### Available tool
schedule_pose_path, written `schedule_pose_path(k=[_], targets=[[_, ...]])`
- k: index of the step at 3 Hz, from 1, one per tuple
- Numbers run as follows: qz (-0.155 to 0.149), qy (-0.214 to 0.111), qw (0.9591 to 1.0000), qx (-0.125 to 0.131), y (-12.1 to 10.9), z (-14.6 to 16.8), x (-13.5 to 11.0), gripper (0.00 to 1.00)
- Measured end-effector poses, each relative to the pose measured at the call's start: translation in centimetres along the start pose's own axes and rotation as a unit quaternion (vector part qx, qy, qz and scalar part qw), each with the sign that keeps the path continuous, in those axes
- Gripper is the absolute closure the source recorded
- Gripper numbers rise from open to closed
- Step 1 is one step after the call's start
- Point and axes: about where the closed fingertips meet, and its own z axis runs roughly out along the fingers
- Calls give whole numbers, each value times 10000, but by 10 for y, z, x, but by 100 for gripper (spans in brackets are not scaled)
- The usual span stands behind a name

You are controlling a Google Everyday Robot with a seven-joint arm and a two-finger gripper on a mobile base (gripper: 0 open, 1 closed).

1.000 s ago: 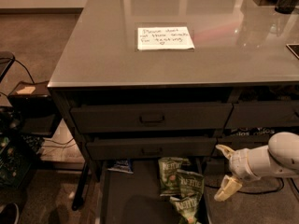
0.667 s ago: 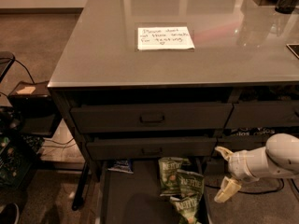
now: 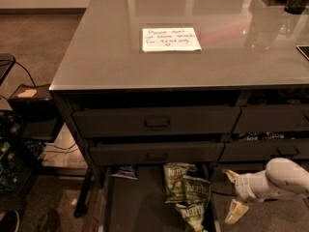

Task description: Pick green rice chip bag from bottom drawer and place on counter

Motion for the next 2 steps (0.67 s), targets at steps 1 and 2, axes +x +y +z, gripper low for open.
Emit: schedule_pose_path(k=[1,2], targets=[[34,-27,9998,-194,8,36,24,0],[61,-52,9997,-233,11,42,25,0]])
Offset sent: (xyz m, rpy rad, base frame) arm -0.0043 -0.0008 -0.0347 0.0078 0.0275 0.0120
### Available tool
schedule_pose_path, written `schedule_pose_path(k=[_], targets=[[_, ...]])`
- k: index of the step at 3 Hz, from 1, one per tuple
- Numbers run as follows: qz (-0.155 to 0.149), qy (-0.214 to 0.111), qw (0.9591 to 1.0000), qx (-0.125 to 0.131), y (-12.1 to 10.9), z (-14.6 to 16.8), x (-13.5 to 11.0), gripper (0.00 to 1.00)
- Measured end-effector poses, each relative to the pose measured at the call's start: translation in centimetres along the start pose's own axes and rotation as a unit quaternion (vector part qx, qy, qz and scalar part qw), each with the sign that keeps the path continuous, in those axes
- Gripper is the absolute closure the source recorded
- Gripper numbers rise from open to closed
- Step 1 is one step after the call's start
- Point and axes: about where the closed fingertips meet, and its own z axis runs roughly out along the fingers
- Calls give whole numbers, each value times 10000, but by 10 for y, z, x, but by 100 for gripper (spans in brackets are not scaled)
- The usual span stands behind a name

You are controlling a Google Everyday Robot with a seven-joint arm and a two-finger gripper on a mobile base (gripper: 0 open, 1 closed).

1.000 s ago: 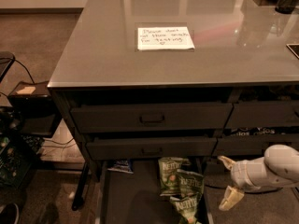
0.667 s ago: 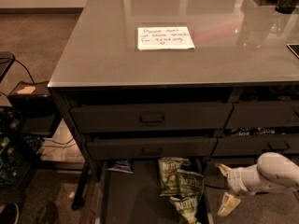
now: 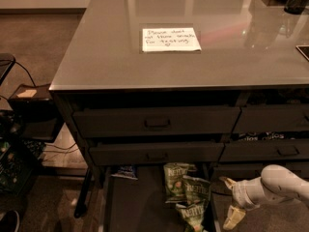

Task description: Pick green rice chip bag from bottom drawer and place on counter

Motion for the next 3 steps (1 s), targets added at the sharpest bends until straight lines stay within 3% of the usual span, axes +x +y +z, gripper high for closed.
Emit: schedule_pose_path(k=[1,3], targets=[[25,-9,10000,-69,8,17,7,0],[143,-565,9975,-398,26,64,-5,0]])
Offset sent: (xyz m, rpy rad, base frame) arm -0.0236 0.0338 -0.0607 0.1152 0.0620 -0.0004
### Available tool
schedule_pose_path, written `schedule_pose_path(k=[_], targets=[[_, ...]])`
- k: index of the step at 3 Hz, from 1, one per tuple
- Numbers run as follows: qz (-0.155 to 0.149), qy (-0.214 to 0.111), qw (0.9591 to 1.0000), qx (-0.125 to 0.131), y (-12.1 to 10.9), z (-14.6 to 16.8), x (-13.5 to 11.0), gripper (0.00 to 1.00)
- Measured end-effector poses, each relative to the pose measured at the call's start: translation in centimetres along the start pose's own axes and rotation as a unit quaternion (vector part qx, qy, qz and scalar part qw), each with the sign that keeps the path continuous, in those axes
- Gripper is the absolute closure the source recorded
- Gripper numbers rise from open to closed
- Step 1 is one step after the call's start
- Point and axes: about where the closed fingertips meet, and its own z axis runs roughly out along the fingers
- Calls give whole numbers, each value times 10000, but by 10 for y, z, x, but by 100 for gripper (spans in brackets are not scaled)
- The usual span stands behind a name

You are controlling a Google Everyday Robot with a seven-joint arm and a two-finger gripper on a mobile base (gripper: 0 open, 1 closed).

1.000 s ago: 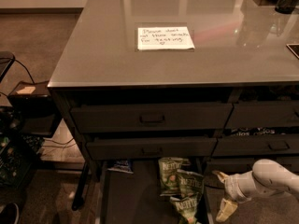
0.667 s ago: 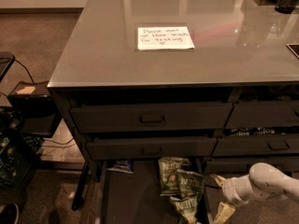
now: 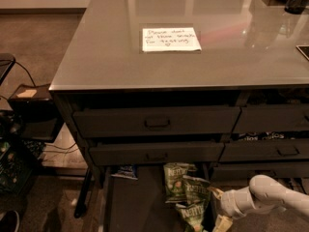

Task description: Pick green rice chip bag from bottom drawer and place on counter

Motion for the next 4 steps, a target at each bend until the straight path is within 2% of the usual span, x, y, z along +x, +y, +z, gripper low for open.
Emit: schedule_pose_path(k=[2,3,4], targets=[[-164,-628,9979,-48,-7,39,-20,0],[-270,-758,9968,-22,-14,54,-23,0],[-416,-655,9970,41,-20,68,-22,0]])
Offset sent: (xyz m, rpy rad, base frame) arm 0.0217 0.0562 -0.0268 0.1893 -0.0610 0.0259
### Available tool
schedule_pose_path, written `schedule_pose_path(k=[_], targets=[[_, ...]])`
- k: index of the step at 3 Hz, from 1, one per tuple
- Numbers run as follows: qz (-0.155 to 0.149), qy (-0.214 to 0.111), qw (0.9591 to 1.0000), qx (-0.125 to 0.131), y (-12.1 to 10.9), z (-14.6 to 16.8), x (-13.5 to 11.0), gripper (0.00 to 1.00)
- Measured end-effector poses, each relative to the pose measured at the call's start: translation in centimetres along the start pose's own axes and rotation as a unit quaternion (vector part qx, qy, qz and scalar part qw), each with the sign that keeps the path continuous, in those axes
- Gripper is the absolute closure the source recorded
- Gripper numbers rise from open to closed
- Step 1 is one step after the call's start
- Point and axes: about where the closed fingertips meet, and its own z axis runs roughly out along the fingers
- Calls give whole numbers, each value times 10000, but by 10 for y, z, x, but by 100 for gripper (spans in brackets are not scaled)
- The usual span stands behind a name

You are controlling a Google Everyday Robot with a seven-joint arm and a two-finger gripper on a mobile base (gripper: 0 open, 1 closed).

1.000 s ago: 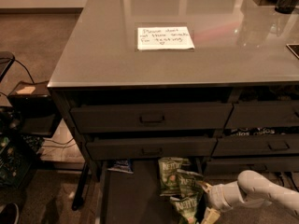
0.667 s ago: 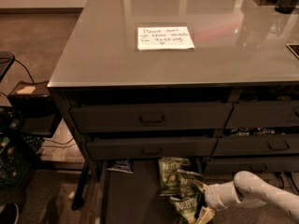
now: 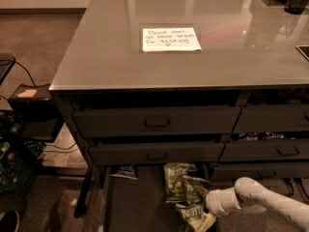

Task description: Pick green rice chip bag from bottom drawer and place on counter

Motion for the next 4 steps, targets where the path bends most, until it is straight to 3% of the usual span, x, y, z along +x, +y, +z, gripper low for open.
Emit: schedule_pose_path(k=[2,4], targets=[[-95,253,9996,24,-10,18,12,1],[-64,560,9984,-86,-9,31,30,9]])
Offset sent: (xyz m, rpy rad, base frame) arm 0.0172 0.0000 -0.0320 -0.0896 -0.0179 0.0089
